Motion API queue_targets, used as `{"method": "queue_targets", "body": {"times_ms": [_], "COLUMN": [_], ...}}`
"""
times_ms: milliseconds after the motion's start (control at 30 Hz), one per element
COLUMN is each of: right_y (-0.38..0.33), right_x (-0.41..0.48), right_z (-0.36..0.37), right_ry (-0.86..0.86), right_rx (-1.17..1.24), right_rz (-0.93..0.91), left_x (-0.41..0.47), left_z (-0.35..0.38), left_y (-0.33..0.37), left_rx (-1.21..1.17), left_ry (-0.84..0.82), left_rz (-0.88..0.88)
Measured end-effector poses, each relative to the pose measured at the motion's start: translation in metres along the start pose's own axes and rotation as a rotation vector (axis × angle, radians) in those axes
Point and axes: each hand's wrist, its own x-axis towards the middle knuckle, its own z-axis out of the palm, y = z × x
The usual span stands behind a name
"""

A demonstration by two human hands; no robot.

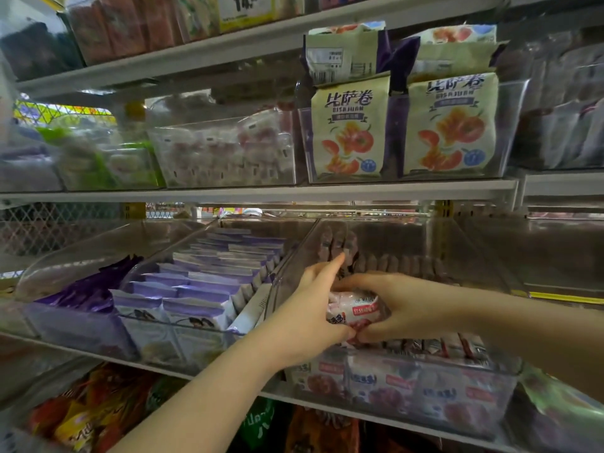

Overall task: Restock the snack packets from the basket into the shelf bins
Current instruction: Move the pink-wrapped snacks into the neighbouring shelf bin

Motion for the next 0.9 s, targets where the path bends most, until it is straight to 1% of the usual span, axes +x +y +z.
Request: {"method": "queue_targets", "body": {"times_ms": [100,133,200,267,300,367,400,467,600,667,733,767,833,900], "right_y": [-0.003,-0.003,-0.001,0.008,0.014,0.027,0.034,0.047,0.063,0.064,0.063,0.061,0.06,0.061], "right_x": [0.003,0.002,-0.001,-0.005,-0.004,0.005,0.015,0.037,0.081,0.099,0.107,0.106,0.098,0.093], "right_z": [0.003,0.001,-0.008,-0.02,-0.027,-0.036,-0.041,-0.047,-0.041,-0.023,-0.014,-0.018,-0.036,-0.048], "right_ry": [0.035,0.055,0.101,0.188,0.237,0.296,0.307,0.328,0.439,0.418,0.315,0.234,0.09,0.055], "right_rx": [0.012,0.01,0.035,0.011,-0.03,-0.152,-0.244,-0.38,-0.339,-0.354,-0.37,-0.337,-0.275,-0.311], "right_rz": [-0.012,-0.002,0.045,0.125,0.182,0.331,0.399,0.501,0.623,0.579,0.437,0.391,0.363,0.328], "left_x": [-0.004,-0.007,-0.016,-0.024,-0.026,-0.027,-0.025,-0.024,-0.028,-0.03,-0.031,-0.031,-0.029,-0.028], "left_z": [-0.002,-0.005,-0.014,-0.028,-0.034,-0.043,-0.045,-0.045,-0.037,-0.037,-0.041,-0.042,-0.044,-0.045], "left_y": [0.004,0.006,0.009,0.01,0.008,0.0,-0.005,-0.016,-0.029,-0.033,-0.034,-0.035,-0.033,-0.032], "left_rx": [0.12,0.19,0.351,0.521,0.568,0.585,0.582,0.573,0.628,0.639,0.648,0.649,0.652,0.667], "left_ry": [0.044,0.079,0.2,0.341,0.403,0.472,0.469,0.414,0.332,0.299,0.268,0.255,0.241,0.242], "left_rz": [0.033,0.066,0.182,0.29,0.31,0.278,0.244,0.192,0.177,0.161,0.169,0.172,0.18,0.187]}}
